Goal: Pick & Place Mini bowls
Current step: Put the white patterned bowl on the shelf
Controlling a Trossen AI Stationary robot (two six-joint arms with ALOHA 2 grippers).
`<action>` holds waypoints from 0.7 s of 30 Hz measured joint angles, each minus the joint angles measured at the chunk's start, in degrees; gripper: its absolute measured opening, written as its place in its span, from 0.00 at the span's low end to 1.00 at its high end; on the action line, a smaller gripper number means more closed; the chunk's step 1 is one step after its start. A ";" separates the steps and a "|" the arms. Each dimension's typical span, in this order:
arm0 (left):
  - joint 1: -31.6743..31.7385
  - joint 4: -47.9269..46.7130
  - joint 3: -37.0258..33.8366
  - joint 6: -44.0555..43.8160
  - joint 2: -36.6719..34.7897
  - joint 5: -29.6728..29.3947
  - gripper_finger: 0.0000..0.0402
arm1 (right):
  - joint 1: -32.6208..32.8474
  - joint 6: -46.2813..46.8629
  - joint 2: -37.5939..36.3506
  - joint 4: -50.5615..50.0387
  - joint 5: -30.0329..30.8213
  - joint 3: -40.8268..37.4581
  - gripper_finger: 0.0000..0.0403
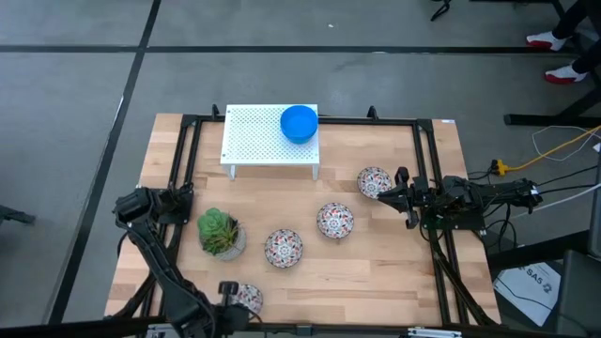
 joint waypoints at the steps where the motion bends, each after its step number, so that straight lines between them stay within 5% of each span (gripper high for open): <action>1: 0.00 0.04 0.50 0.47 0.04 -0.20 0.00 | 0.00 0.03 -0.02 0.00 0.01 0.00 0.13; 21: 2.92 -1.95 7.49 11.76 0.03 -10.39 0.00 | 0.00 0.02 0.00 0.00 0.01 0.00 0.13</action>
